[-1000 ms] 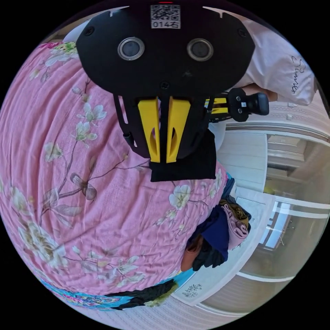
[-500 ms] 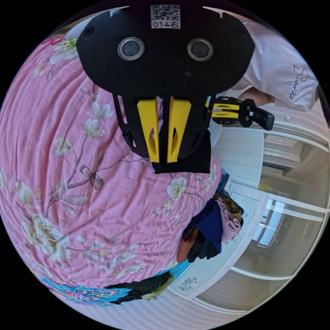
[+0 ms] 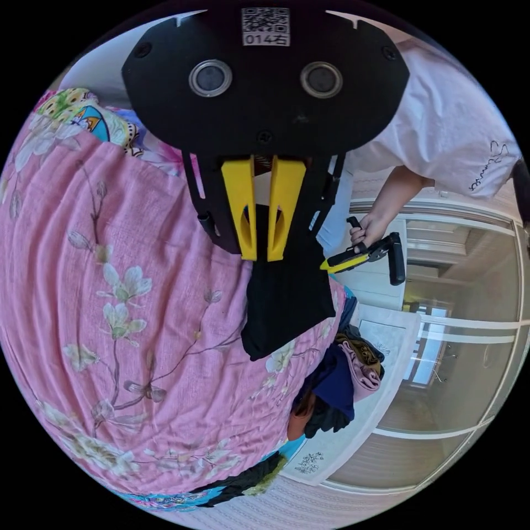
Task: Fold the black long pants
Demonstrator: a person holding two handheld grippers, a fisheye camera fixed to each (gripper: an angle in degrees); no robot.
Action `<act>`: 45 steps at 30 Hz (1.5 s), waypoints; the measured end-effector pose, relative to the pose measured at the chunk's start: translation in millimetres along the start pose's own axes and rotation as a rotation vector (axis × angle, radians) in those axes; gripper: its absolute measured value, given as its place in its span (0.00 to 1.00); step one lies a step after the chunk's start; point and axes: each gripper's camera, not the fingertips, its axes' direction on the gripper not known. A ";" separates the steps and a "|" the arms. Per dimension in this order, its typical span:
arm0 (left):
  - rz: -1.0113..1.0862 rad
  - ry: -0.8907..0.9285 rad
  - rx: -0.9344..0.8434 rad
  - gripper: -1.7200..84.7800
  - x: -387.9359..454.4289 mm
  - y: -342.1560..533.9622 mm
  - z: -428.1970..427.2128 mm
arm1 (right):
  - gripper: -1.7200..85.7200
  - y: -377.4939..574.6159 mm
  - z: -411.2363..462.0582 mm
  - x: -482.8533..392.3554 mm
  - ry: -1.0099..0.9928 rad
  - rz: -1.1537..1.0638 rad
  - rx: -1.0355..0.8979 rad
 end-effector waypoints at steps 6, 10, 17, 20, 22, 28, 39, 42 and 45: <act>-0.030 0.040 -0.018 0.08 9.0 -4.9 -0.5 | 0.10 24.3 -13.9 17.3 0.019 -0.048 0.003; -0.056 0.086 0.132 0.13 12.9 -6.0 -22.1 | 0.16 31.5 -26.3 25.8 0.037 -0.073 0.069; -0.050 0.175 0.100 0.16 30.9 -37.6 5.9 | 0.11 41.0 -4.5 41.2 -0.044 -0.070 -0.014; -0.054 0.225 0.126 0.09 36.7 -36.1 2.3 | 0.08 56.1 -12.3 29.4 -0.001 -0.143 -0.035; -0.085 0.263 0.135 0.09 38.5 -33.6 -1.6 | 0.07 66.8 -23.4 20.6 -0.043 -0.211 -0.034; -0.023 0.336 0.191 0.08 83.8 -35.8 -26.9 | 0.07 119.0 -84.1 -11.0 -0.022 -0.391 0.027; 0.471 0.747 0.227 0.08 382.1 -162.6 -40.4 | 0.07 307.0 -407.0 38.3 0.362 -0.212 0.387; 0.576 0.887 0.279 0.08 492.2 -200.2 -59.7 | 0.08 353.8 -526.1 41.0 0.500 -0.082 0.464; 0.722 0.822 0.414 0.09 597.4 -219.7 -77.6 | 0.11 387.3 -623.5 70.9 0.629 0.189 0.577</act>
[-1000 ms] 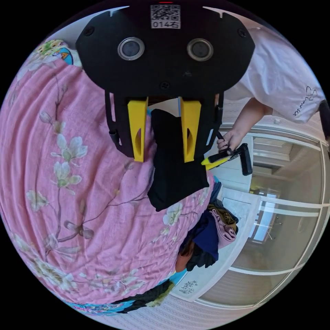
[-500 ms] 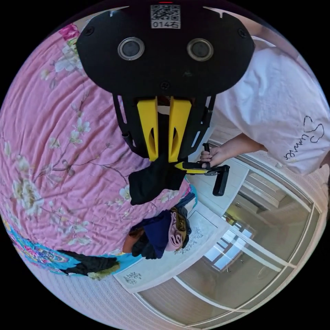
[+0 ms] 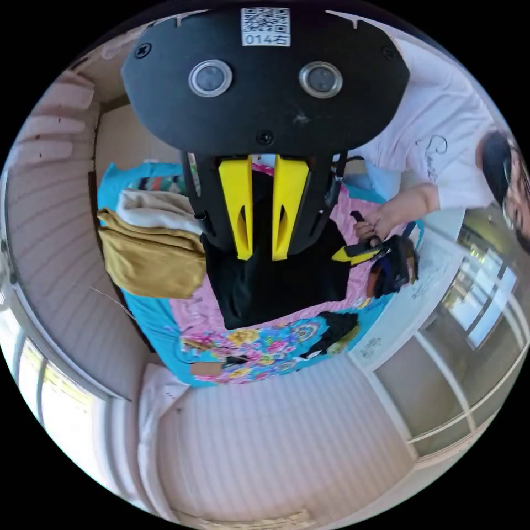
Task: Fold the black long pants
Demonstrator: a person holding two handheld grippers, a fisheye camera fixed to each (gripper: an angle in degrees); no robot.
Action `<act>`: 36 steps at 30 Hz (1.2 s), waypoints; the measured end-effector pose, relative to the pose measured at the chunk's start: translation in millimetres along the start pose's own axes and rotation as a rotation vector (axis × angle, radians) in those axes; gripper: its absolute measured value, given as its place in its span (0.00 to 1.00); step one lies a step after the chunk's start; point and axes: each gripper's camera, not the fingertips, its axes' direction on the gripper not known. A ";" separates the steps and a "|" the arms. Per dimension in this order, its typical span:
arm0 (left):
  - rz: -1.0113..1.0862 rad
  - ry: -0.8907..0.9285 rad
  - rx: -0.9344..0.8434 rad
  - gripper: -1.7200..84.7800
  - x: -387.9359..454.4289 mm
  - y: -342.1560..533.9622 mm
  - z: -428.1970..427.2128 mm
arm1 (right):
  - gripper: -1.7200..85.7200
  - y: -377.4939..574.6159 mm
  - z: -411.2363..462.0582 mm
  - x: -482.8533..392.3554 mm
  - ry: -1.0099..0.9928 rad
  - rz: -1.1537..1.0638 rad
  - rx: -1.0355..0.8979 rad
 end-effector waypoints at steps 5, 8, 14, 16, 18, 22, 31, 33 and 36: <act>-0.146 -0.071 -0.152 0.09 4.8 -27.3 96.0 | 0.18 3.9 7.8 100.6 0.188 0.322 -0.026; -0.162 -0.104 -0.224 0.09 6.4 -8.0 114.3 | 0.18 21.2 47.5 118.5 0.179 0.335 -0.134; -0.027 -0.157 -0.299 0.09 21.8 41.0 75.8 | 0.17 43.5 28.8 93.3 0.242 0.217 -0.019; -0.021 -0.155 -0.319 0.09 24.4 63.6 46.6 | 0.19 54.6 17.4 74.5 0.204 0.187 0.047; 0.009 -0.169 -0.278 0.08 31.9 105.6 -11.5 | 0.21 79.0 13.3 29.3 0.144 0.079 0.150; 0.061 -0.330 -0.225 0.08 52.2 182.2 -116.0 | 0.22 126.5 49.8 -62.5 0.104 -0.145 0.177; -0.144 -0.986 -0.135 0.08 96.1 352.4 -356.0 | 0.15 167.2 171.8 -272.8 -0.189 -0.425 -0.011; -0.271 -1.155 0.001 0.10 100.6 391.4 -415.1 | 0.17 154.3 202.1 -342.0 -0.268 -0.510 -0.090; -0.402 -1.243 0.116 0.13 97.5 436.4 -484.3 | 0.19 132.5 233.9 -433.4 -0.403 -0.637 -0.193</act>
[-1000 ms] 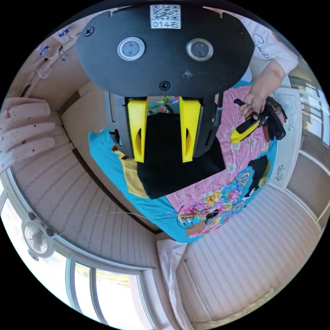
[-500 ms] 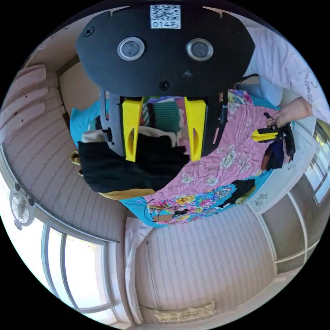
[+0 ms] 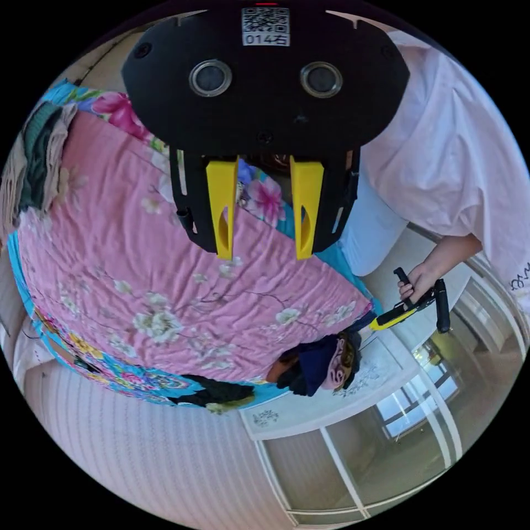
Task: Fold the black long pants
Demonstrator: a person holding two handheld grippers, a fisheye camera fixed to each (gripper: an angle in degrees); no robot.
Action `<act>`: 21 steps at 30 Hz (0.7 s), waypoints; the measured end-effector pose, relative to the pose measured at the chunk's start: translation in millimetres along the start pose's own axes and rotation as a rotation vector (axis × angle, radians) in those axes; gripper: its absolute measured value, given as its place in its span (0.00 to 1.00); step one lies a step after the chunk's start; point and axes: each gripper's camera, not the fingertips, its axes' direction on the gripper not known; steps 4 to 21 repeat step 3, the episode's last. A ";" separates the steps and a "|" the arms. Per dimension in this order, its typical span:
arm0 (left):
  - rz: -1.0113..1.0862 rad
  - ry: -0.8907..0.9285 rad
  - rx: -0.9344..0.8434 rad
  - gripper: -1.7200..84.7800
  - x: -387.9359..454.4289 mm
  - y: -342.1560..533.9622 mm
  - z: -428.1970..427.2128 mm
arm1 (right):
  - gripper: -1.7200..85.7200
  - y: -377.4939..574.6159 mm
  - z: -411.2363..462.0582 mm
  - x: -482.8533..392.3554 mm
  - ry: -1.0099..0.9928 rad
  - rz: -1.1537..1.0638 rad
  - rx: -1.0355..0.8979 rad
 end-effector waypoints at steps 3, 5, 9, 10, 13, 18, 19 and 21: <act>-0.107 -0.094 -0.012 0.14 -77.2 19.2 -4.0 | 0.19 -72.0 43.1 -46.8 -0.083 -0.175 -0.068; -0.107 -0.094 -0.012 0.14 -77.2 19.2 -4.0 | 0.19 -72.0 43.1 -46.8 -0.083 -0.175 -0.068; -0.107 -0.094 -0.012 0.14 -77.2 19.2 -4.0 | 0.19 -72.0 43.1 -46.8 -0.083 -0.175 -0.068; -0.107 -0.094 -0.012 0.14 -77.2 19.2 -4.0 | 0.19 -72.0 43.1 -46.8 -0.083 -0.175 -0.068; -0.107 -0.094 -0.012 0.14 -77.2 19.2 -4.0 | 0.19 -72.0 43.1 -46.8 -0.083 -0.175 -0.068; -0.107 -0.094 -0.012 0.14 -77.2 19.2 -4.0 | 0.19 -72.0 43.1 -46.8 -0.083 -0.175 -0.068; -0.107 -0.094 -0.012 0.14 -77.2 19.2 -4.0 | 0.19 -72.0 43.1 -46.8 -0.083 -0.175 -0.068; -0.107 -0.094 -0.012 0.14 -77.2 19.2 -4.0 | 0.19 -72.0 43.1 -46.8 -0.083 -0.175 -0.068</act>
